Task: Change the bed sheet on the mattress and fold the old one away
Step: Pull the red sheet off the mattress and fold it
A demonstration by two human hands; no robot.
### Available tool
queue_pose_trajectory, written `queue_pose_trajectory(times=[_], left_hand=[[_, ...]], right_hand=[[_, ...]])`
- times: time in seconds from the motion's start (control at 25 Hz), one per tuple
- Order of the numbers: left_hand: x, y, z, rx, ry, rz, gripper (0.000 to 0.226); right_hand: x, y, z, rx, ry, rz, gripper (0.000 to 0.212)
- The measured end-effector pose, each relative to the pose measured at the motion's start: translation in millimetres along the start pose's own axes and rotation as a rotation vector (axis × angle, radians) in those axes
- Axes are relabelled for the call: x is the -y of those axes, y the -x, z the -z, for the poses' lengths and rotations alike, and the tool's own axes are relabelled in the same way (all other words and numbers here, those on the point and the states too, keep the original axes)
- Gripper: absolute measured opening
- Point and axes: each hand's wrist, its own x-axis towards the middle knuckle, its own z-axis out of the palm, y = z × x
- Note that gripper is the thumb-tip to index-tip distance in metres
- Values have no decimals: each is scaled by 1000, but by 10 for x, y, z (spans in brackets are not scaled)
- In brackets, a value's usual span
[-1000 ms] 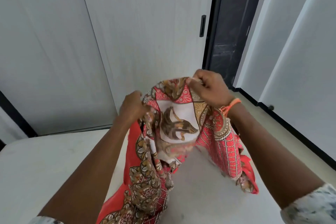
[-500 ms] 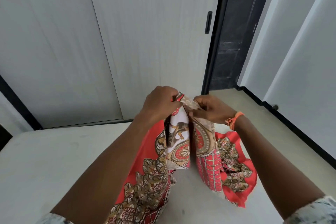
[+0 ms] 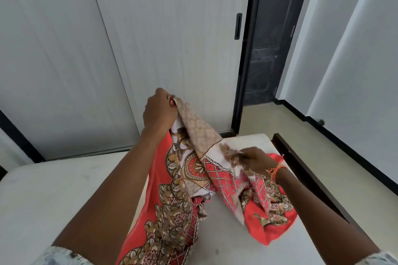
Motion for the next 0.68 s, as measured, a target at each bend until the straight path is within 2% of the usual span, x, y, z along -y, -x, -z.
queue_pose_trajectory(times=[0.04,0.12,0.16,0.2,0.24,0.32,0.4,0.48,0.6,0.68], left_hand=[[-20,57,-12,129,-9,-5,40],[-151,249,-75,459,14,-190,81],[-252,365,-133,599,45,-276,91],[-348,467,-190,683,77,-336,89],[-410,510,-286,683,121,-381,72],[-516,497,-366,570,142,-365,14],[-509,438,-405,458,46,-396,26],[-495,428,-409,417,5,-433,20],[-484,379,-362,357,85,-408,31],[-497,281,-313,276,147,-371,28]], right_hand=[[62,-33,38,-83,-90,9,25],[292,-135,155,-210,-125,54,25],[455,-180,238,-237,-97,89,25],[623,-208,316,-245,-63,133,25],[800,-213,400,-243,-6,189,25],[981,-216,557,-257,65,260,22],[969,-209,654,-301,54,273,20],[868,-169,643,-296,94,275,23],[637,-116,428,-327,108,274,21],[411,-101,229,-437,49,148,13]])
